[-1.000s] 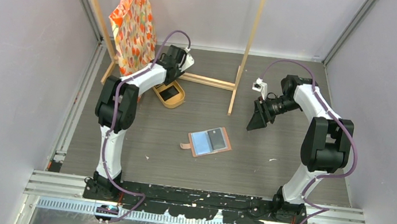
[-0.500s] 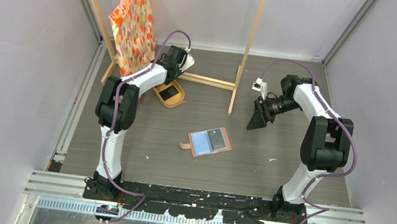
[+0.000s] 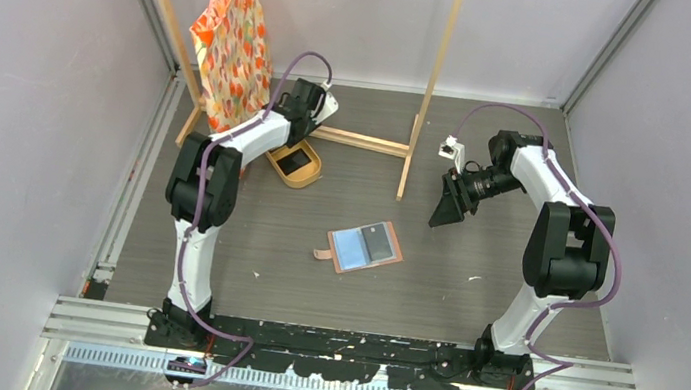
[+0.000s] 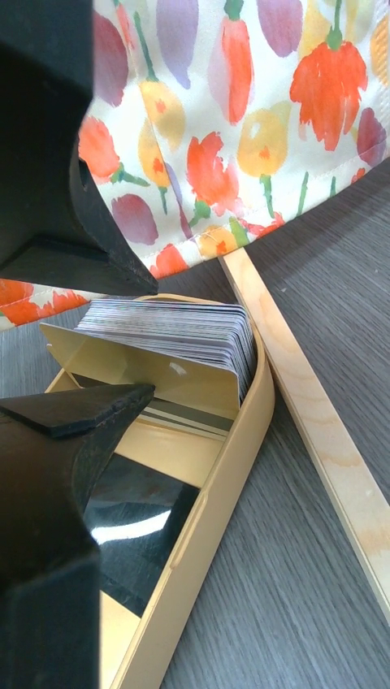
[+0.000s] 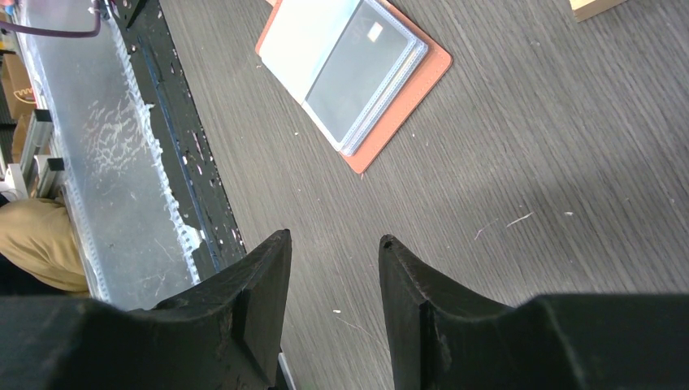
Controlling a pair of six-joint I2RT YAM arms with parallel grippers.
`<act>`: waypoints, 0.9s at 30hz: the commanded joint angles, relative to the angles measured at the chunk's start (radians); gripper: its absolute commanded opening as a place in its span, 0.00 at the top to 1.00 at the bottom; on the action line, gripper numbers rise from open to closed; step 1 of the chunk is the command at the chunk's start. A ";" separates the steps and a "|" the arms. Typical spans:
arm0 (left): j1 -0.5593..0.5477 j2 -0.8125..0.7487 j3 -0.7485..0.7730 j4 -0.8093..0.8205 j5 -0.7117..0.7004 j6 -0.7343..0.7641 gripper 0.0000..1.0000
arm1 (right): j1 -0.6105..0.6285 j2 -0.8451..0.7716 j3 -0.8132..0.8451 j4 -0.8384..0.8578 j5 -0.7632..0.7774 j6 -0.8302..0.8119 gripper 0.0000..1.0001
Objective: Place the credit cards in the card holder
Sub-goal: Pick up the credit card from the storage box.
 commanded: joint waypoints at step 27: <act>-0.012 -0.065 0.020 0.032 -0.003 -0.030 0.77 | 0.002 0.013 0.046 -0.038 -0.029 -0.030 0.51</act>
